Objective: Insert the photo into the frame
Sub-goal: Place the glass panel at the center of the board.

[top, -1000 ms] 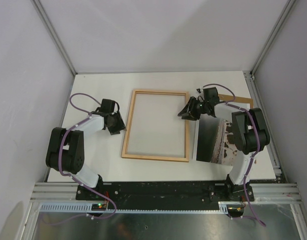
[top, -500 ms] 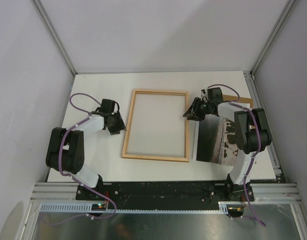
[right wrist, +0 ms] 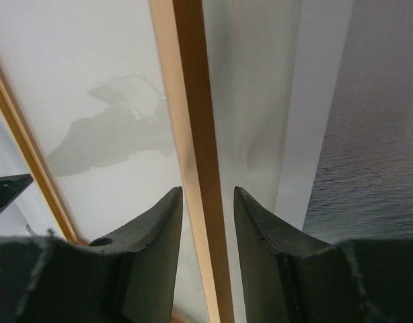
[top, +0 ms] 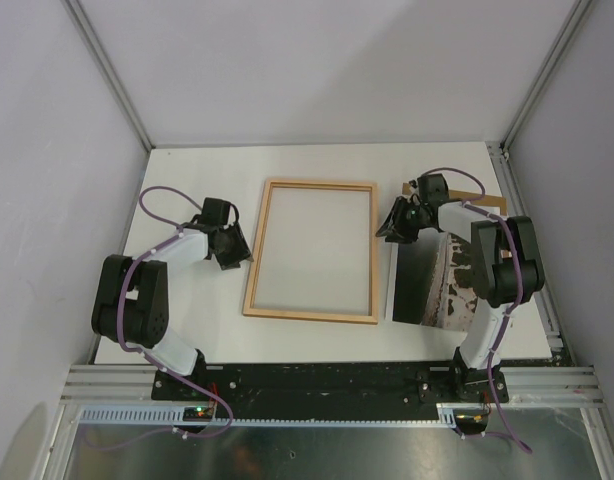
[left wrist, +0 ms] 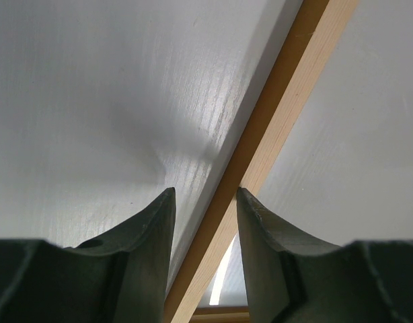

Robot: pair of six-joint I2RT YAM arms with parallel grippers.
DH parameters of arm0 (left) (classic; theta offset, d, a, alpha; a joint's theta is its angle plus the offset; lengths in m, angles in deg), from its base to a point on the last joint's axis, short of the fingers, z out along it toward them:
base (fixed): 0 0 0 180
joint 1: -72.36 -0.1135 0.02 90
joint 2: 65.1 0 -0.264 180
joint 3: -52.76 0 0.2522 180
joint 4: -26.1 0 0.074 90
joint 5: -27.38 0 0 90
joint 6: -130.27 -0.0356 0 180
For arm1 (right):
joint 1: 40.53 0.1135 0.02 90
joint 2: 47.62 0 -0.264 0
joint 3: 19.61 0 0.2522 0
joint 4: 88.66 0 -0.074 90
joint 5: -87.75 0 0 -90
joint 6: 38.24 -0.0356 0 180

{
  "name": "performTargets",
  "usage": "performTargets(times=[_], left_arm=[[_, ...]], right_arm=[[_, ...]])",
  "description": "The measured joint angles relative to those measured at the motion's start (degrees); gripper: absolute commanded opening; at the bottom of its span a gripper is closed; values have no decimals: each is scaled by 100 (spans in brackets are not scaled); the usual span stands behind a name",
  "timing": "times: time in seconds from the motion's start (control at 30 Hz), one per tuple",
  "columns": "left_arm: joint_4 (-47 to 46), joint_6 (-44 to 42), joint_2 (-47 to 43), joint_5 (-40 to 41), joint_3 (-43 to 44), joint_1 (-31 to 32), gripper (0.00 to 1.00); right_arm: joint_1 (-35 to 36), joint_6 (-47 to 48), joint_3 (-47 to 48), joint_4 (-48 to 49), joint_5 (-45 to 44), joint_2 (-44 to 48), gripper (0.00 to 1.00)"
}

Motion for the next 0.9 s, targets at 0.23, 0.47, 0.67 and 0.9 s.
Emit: performTargets(times=[0.23,0.47,0.67,0.9], left_arm=[[2,0,0,0,0,0,46],[2,0,0,0,0,0,46],[2,0,0,0,0,0,46],[2,0,0,0,0,0,46]], right_arm=[[323,184,111,-328,-634,0,41],[721,313,354,-568,-1246,0,33],[903,382,470,-750,-1637,-7,27],[986,417,640,-824,-1851,-94,23]])
